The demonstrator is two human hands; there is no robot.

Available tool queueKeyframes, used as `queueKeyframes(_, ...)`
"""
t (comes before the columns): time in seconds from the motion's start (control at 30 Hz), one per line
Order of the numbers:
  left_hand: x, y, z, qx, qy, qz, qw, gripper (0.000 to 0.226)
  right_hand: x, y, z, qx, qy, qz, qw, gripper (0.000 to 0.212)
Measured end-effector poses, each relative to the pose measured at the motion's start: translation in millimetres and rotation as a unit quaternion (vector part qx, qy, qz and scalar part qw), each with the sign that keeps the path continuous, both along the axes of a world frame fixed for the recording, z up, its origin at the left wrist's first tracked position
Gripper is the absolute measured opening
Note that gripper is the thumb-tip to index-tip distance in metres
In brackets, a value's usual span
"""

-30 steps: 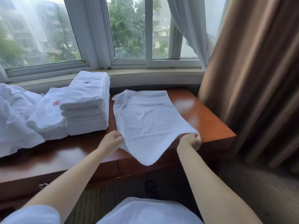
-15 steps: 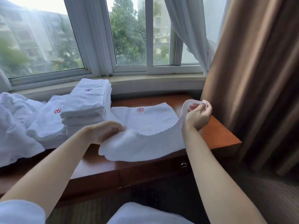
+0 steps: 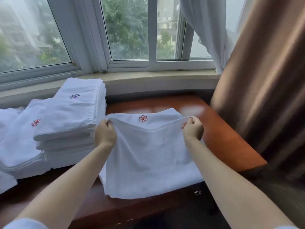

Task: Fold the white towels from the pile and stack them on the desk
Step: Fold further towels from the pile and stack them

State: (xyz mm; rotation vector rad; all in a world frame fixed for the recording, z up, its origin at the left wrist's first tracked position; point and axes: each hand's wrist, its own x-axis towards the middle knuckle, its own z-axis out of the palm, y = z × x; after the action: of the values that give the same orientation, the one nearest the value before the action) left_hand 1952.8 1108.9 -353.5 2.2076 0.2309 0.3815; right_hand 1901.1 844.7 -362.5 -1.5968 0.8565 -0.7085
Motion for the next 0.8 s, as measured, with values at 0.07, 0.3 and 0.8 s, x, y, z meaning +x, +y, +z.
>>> queueKeyframes(0.07, 18, -12, -3, 0.019, -0.019, 0.028, 0.999, 0.027, 24, -9, -1, -0.014, 0.002, -0.001, 1.000, 0.029)
queueKeyframes(0.3, 97, -25, 1, 0.046, -0.071, 0.132, 0.988, 0.034, 118, -31, 2, -0.062, -0.020, 0.010, 0.998, 0.027)
queueKeyframes(0.8, 186, -30, -83, 0.226, 0.231, 0.054, 0.945, 0.042, 225, -95, -88, -0.303, 0.248, 0.090, 0.916, 0.022)
